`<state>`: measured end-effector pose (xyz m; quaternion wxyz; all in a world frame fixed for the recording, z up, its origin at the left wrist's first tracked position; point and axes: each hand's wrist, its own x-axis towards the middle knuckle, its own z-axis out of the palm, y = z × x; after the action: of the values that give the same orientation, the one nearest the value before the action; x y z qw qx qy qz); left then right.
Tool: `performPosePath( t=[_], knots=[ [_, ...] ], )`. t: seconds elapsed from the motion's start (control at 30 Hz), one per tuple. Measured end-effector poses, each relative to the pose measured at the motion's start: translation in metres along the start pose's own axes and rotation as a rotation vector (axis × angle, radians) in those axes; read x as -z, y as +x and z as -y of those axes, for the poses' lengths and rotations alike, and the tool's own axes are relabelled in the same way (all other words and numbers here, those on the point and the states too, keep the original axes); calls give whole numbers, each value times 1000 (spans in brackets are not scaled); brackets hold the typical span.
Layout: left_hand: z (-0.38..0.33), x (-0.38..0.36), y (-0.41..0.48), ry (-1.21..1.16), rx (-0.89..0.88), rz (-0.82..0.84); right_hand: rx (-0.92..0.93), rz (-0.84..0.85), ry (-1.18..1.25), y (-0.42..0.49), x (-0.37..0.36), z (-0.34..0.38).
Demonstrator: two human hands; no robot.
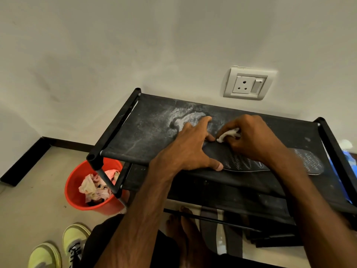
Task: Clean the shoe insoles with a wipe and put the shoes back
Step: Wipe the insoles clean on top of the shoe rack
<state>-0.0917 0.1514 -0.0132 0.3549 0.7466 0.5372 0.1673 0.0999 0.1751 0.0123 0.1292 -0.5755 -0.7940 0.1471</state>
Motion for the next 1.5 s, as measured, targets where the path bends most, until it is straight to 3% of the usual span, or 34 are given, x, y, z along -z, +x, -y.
performPosePath(
  t=[0.1, 0.27, 0.5, 0.83, 1.07, 1.37, 1.5],
  knots=[
    [0, 1, 0, 15, 4, 10, 13, 22, -59, 0, -2, 3],
    [-2, 2, 1, 24, 38, 22, 124, 156, 56, -2, 0, 13],
    [2, 1, 1, 12, -10, 11, -31, 66, -27, -3, 8, -2],
    [2, -1, 2, 50, -11, -7, 74, 386, 77, -14, 27, 0],
    [3, 0, 1, 48, -11, -10, -58, 69, -100, -7, 15, 5],
    [2, 0, 3, 80, -12, -8, 47, 415, 37, -17, 26, 9],
    [2, 0, 3, 83, -11, -14, 62, 385, -1, -17, 25, 10]
  ],
)
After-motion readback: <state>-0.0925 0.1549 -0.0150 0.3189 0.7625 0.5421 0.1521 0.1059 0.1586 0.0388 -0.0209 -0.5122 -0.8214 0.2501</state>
